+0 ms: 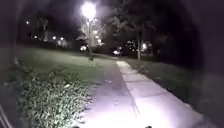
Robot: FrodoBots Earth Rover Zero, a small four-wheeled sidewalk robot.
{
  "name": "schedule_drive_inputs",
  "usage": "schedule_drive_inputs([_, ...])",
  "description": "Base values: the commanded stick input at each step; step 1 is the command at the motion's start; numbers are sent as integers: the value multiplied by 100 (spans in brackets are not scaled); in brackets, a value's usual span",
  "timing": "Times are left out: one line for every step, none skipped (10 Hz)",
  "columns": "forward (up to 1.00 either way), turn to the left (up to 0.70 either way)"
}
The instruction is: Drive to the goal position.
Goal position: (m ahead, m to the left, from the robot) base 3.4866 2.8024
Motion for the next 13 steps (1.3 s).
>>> schedule_drive_inputs([70,0])
schedule_drive_inputs([70,0])
schedule_drive_inputs([70,0])
schedule_drive_inputs([70,0])
schedule_drive_inputs([70,0])
schedule_drive_inputs([70,0])
schedule_drive_inputs([70,0])
schedule_drive_inputs([70,0])
schedule_drive_inputs([70,0])
schedule_drive_inputs([70,0])
schedule_drive_inputs([70,0])
schedule_drive_inputs([70,0])
schedule_drive_inputs([70,0])
